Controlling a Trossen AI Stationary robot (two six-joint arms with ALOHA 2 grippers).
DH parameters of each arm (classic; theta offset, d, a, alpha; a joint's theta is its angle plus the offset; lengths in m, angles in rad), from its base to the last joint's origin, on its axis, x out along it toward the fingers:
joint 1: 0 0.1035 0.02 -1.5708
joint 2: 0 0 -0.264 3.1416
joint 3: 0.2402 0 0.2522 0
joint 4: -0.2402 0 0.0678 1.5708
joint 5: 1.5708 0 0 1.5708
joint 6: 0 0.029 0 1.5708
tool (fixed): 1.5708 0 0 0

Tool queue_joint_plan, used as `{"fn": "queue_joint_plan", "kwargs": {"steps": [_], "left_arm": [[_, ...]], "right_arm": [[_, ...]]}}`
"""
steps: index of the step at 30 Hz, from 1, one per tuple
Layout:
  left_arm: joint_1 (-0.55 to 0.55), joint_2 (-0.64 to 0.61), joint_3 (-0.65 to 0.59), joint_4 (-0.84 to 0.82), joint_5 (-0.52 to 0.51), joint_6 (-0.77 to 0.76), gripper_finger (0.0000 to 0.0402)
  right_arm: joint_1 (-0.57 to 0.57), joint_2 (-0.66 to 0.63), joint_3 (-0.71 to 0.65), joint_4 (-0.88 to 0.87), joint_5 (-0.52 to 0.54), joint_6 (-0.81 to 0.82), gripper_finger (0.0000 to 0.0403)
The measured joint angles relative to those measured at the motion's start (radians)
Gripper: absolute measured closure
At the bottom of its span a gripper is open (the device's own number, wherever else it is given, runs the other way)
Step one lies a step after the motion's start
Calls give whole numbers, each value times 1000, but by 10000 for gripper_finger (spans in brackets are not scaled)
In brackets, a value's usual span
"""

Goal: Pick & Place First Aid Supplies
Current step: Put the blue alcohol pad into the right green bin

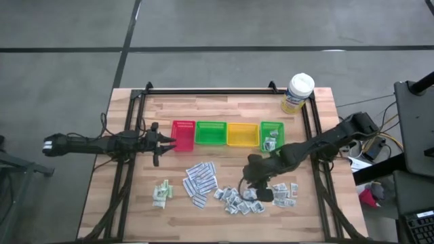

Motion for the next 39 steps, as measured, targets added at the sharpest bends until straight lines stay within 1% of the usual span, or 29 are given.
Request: {"fn": "queue_joint_plan", "kwargs": {"steps": [5,13,22,30,34,39], "left_arm": [[0,6,0,0,0,0,289],[0,12,0,0,0,-1,289],[0,13,0,0,0,1,289],[0,14,0,0,0,1,289],[0,14,0,0,0,2,289],[0,14,0,0,0,2,289]], "right_arm": [[1,64,0,-63,0,24,330],[1,144,0,-68,3,12,313],[1,198,0,-87,4,12,301],[1,253,0,-86,21,17,307],[1,288,1,-88,47,19,309],[3,300,5,-111,96,18,312]]}}
